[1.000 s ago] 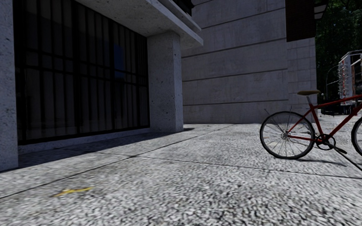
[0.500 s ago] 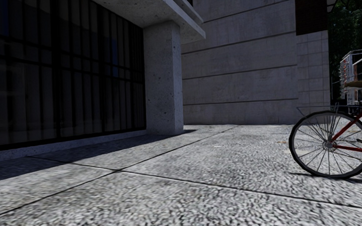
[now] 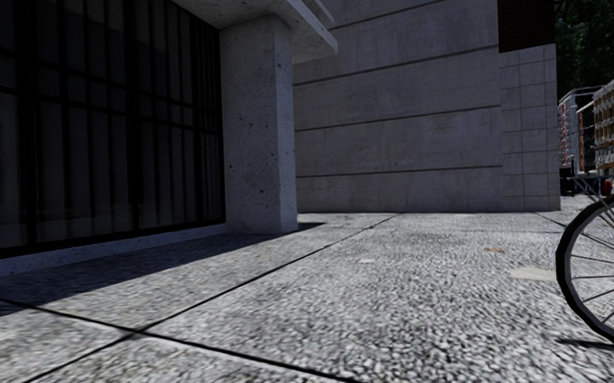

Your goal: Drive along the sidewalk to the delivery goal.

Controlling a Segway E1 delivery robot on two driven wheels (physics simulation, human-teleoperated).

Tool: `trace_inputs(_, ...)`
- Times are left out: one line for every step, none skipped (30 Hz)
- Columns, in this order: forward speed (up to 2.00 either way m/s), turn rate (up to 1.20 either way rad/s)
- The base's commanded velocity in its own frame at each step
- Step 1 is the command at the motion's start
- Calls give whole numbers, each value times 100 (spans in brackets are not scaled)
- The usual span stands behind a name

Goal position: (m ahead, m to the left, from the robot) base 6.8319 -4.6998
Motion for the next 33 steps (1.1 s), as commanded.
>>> trace_inputs(145,-41)
trace_inputs(144,-41)
trace_inputs(144,-41)
trace_inputs(144,-41)
trace_inputs(143,-41)
trace_inputs(143,-41)
trace_inputs(143,-41)
trace_inputs(143,-41)
trace_inputs(143,-41)
trace_inputs(143,-41)
trace_inputs(143,-41)
trace_inputs(143,-41)
trace_inputs(143,-41)
trace_inputs(143,-41)
trace_inputs(143,-41)
trace_inputs(143,-41)
trace_inputs(143,-41)
trace_inputs(143,-41)
trace_inputs(143,-41)
trace_inputs(143,-41)
trace_inputs(143,-41)
trace_inputs(143,-41)
trace_inputs(143,-41)
trace_inputs(143,-41)
trace_inputs(143,-41)
trace_inputs(143,-41)
trace_inputs(143,-41)
trace_inputs(143,-41)
trace_inputs(143,-41)
trace_inputs(143,-41)
trace_inputs(143,-41)
trace_inputs(143,-41)
trace_inputs(143,-41)
